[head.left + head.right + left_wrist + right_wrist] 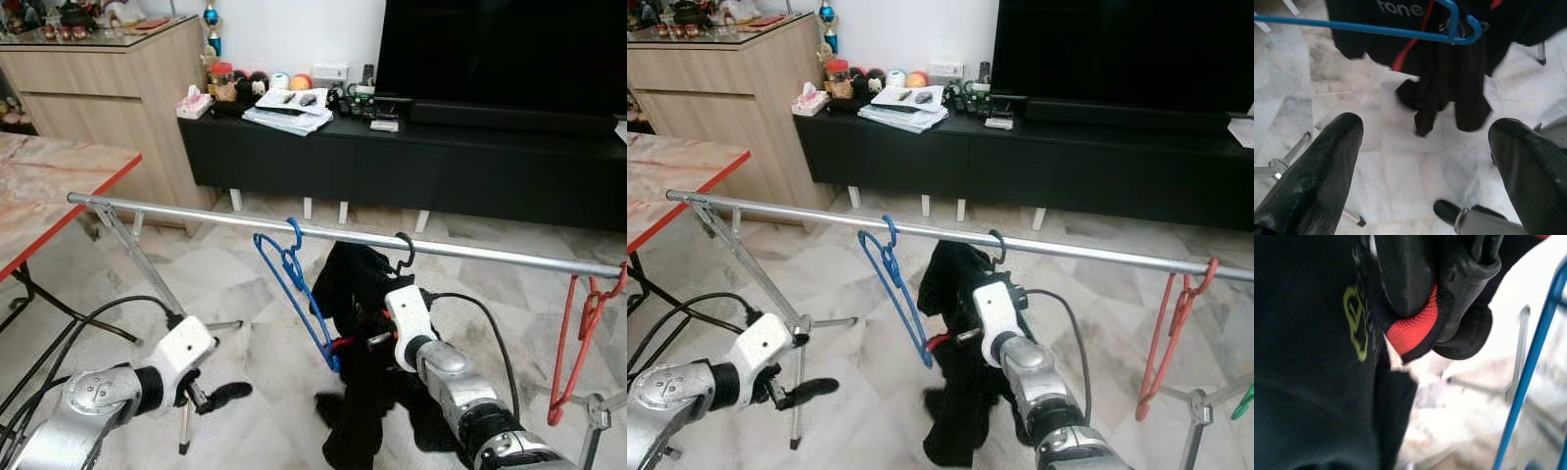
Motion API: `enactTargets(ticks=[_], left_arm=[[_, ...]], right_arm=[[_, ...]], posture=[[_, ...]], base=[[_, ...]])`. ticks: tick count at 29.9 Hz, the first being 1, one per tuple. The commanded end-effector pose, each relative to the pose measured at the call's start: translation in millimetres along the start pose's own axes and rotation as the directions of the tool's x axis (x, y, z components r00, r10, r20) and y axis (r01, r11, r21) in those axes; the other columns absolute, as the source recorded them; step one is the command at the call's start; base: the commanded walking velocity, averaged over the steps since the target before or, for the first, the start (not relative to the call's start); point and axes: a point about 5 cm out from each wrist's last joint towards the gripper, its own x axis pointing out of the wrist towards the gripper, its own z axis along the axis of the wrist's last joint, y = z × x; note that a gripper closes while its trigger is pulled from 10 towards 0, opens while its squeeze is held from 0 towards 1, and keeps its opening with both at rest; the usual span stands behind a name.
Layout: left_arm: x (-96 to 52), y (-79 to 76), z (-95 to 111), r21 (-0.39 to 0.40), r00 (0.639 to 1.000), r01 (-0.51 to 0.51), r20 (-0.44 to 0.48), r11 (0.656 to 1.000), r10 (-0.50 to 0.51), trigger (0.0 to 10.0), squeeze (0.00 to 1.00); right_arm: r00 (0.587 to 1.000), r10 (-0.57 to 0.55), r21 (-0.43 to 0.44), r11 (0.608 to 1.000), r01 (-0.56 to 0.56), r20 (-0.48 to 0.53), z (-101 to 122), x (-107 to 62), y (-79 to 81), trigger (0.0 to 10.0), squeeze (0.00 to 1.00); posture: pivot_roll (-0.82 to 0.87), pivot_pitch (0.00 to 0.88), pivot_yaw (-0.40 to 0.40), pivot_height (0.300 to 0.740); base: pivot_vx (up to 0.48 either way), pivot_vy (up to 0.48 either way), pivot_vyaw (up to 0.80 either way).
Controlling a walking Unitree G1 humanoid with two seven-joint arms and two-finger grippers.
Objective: Hang hanger
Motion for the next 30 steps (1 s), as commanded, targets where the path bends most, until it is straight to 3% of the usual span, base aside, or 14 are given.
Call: enactTargets(ticks=[1,7,13,16,18,19,20,21,22,30], left_arm=[[-0.3,-2.0,9,0.019,0.999,0.041,0.009,0.999,-0.041,10.0,0.0],[5.0,-5.5,33,0.067,0.994,0.09,0.048,0.994,-0.093,10.0,0.0],[7.5,-7.4,47,0.101,0.991,0.098,0.075,0.99,-0.106,10.0,0.0],[11.4,-10.1,56,0.118,0.987,0.108,0.104,0.987,-0.12,10.0,0.0],[12.9,-12.1,58,0.121,0.986,0.117,0.109,0.986,-0.13,10.0,0.0],[15.9,-15.7,62,0.13,0.982,0.134,0.117,0.982,-0.149,10.0,0.0],[15.9,-15.7,62,0.13,0.982,0.134,0.117,0.982,-0.149,10.0,0.0],[18.8,-19.0,65,0.136,0.978,0.148,0.125,0.98,-0.165,10.0,0.0],[20.4,-20.4,67,0.14,0.977,0.153,0.13,0.978,-0.171,10.0,0.0],[33.2,-25.1,82,0.17,0.971,0.131,0.176,0.977,-0.161,10.0,0.0]], right_arm=[[0.998,0.049,-0.104,0.993,-0.052,-0.031,3,0.4,2.3,10.0,0.0],[0.988,0.127,-0.3,0.943,-0.148,-0.086,2,-6.5,-4.3,10.0,0.0],[0.986,0.16,-0.32,0.932,-0.17,-0.056,10,-11.1,-9.5,10.0,0.0],[0.968,0.248,-0.391,0.887,-0.247,-0.05,16,-18.6,-9.6,10.0,0.0],[0.968,0.24,-0.43,0.868,-0.249,-0.075,15,-20.5,-12.2,10.0,0.0],[0.966,0.221,-0.507,0.822,-0.259,-0.134,10,-24.1,-17.4,10.0,0.0],[0.966,0.221,-0.507,0.822,-0.259,-0.134,10,-24.1,-17.4,10.0,0.0],[0.961,0.199,-0.569,0.775,-0.275,-0.193,4,-27.5,-22.0,10.0,0.0],[0.957,0.197,-0.59,0.755,-0.286,-0.211,2,-28.9,-22.9,10.0,0.0],[0.95,0.261,-0.644,0.7,-0.31,-0.174,13,-36.8,-19.3,10.0,0.0]], posture=[[0.07,0.004,0.012,0.74],[0.06,0.005,0.013,0.74],[0.06,0.006,0.011,0.74],[0.06,0.003,0.013,0.74],[0.05,0.002,0.014,0.74],[0.05,0.001,0.014,0.74],[0.05,0.001,0.014,0.74],[0.05,0.001,0.014,0.74],[0.05,0.001,0.014,0.74],[0.04,0.0,0.014,0.74]], base=[[0.0,0.0,0.0],[0.0,0.0,0.0],[0.0,0.0,0.0],[0.0,0.0,0.0],[0.0,0.0,0.0],[0.0,0.0,0.0],[0.0,0.0,0.0],[0.0,0.0,0.0],[0.0,0.0,0.0],[0.0,0.0,0.0]])
